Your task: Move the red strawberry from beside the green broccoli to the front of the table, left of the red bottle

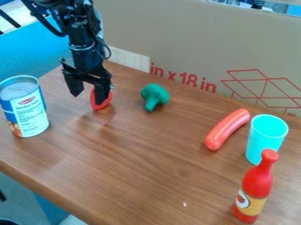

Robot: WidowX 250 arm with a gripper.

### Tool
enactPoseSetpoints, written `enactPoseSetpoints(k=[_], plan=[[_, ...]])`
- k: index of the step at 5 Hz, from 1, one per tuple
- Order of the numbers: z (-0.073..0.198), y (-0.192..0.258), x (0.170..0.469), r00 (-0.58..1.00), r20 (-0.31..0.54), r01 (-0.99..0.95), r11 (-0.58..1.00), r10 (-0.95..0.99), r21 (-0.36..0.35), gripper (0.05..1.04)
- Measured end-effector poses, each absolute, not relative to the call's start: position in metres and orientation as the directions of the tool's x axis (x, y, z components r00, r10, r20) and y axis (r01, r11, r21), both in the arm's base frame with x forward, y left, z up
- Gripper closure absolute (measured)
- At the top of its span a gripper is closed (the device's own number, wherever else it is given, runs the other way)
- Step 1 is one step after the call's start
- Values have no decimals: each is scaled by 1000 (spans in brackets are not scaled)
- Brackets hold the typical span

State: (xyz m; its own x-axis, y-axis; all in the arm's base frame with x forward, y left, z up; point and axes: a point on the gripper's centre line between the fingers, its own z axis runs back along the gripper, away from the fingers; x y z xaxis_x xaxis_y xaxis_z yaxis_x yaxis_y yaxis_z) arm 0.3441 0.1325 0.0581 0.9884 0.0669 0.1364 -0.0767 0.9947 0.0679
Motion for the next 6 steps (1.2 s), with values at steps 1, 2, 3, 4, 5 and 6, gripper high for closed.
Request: enactPoseSetpoints(k=[1, 2, 3, 4, 5, 6], plan=[[52, 130, 344, 990, 122, -76, 996, 71, 42, 78], [44, 132, 343, 991, 109, -82, 996, 79, 20, 78], [36, 136, 349, 991, 100, -87, 996, 86, 9, 78], [31, 145, 363, 990, 82, -119, 993, 116, 25, 83], [30, 145, 370, 988, 100, -117, 993, 116, 6, 151], [30, 141, 368, 989, 104, -104, 995, 104, -1, 274]])
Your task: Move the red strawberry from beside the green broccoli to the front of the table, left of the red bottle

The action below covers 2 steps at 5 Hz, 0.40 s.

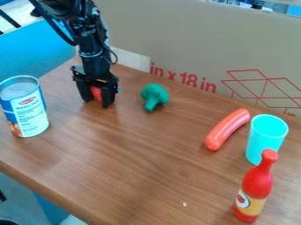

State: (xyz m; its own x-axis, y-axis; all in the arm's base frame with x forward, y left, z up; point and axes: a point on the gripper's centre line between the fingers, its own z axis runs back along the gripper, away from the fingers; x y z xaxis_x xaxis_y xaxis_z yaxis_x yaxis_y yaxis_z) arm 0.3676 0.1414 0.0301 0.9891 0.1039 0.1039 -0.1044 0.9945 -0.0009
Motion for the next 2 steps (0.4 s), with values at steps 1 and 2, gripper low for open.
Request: enactPoseSetpoints(k=[1, 2], plan=[[31, 134, 353, 989, 97, -111, 994, 112, -22, 274], [57, 122, 336, 988, 110, -104, 993, 110, -56, 274]])
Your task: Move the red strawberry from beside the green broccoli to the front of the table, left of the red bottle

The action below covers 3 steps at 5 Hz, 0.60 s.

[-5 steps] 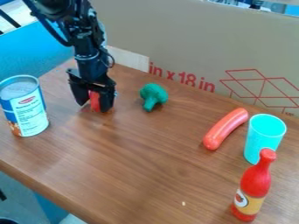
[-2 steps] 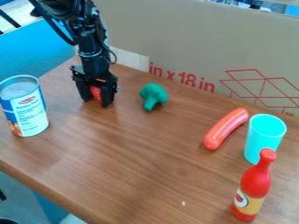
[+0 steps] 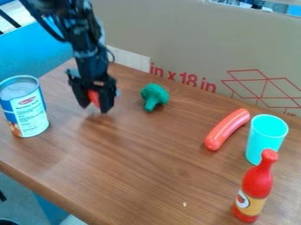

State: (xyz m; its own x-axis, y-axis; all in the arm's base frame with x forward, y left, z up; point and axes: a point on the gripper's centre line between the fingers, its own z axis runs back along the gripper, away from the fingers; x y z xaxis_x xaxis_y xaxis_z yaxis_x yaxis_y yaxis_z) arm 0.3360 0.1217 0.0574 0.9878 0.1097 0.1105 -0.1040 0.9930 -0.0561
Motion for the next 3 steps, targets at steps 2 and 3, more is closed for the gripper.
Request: enactPoseSetpoints(k=[2, 3], plan=[[95, 81, 294, 995, -20, 94, 986, -97, -135, 274], [69, 54, 280, 943, -121, 286, 939, -311, -189, 274]])
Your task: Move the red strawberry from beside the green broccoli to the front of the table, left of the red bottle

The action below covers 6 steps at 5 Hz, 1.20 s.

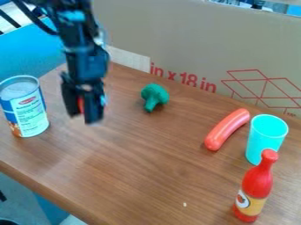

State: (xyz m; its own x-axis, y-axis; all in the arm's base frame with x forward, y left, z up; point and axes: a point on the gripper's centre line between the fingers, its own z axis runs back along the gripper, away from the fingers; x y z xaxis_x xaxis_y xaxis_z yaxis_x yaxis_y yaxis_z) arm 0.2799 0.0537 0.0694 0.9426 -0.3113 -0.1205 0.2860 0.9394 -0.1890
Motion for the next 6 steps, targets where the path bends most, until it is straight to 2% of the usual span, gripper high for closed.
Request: enactPoseSetpoints(k=[1, 3, 5, 6], plan=[[38, 20, 272, 857, -208, 435, 878, -472, -200, 274], [27, -23, 252, 785, -127, 593, 795, -606, -126, 276], [24, -61, 262, 744, -53, 657, 743, -666, -128, 276], [16, -63, 266, 776, -79, 615, 778, -626, -125, 231]])
